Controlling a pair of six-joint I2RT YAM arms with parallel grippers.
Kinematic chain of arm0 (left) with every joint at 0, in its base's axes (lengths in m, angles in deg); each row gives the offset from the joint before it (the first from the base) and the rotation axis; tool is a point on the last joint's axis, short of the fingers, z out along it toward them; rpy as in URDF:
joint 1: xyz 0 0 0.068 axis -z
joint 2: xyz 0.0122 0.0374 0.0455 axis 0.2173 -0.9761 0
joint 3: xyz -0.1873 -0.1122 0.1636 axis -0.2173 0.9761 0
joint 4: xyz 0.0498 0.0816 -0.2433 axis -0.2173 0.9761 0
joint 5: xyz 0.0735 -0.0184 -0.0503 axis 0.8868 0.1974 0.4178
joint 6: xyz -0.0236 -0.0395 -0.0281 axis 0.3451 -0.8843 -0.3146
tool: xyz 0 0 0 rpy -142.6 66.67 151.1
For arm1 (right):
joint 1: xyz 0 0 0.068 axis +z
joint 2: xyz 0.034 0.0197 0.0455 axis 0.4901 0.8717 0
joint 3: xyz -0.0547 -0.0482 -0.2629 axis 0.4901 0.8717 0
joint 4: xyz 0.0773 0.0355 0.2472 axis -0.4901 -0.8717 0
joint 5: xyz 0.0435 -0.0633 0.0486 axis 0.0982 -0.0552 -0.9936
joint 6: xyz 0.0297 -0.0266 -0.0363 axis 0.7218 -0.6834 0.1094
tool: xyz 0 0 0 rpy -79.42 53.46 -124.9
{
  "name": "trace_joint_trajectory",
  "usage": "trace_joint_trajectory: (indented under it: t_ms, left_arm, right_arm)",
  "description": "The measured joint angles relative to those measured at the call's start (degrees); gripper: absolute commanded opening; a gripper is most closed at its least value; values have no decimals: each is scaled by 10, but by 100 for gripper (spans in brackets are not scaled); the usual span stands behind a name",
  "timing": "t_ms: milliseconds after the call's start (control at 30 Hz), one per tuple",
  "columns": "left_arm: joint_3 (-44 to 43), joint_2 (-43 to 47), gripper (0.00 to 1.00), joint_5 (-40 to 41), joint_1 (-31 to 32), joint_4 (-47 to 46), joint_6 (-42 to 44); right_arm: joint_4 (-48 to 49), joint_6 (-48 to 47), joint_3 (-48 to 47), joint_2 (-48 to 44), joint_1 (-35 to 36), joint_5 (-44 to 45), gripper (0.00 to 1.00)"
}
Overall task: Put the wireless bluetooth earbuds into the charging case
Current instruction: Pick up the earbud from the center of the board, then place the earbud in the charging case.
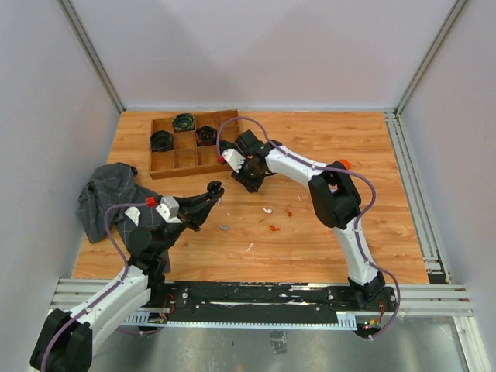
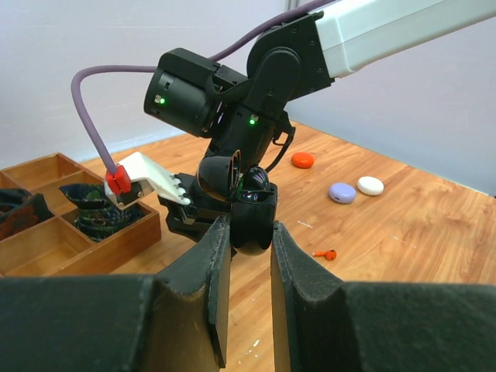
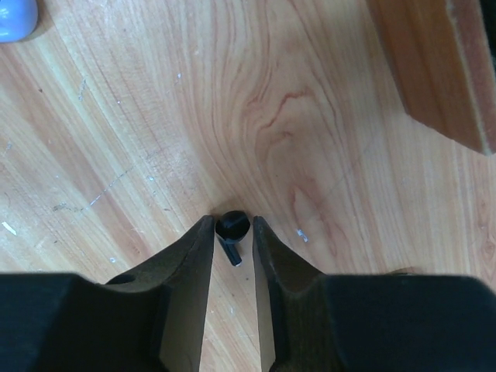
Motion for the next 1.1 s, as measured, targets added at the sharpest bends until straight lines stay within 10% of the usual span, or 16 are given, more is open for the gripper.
trace_joint_trajectory:
  t_ms: [533, 1100]
  left_arm:
    - [0, 0, 0, -1, 0, 0, 0]
    - [0, -13, 0, -20, 0, -31, -1]
  right_arm:
    - [-15, 10, 18, -20, 3, 6, 15]
    - [54, 127, 148, -269, 4, -8, 15]
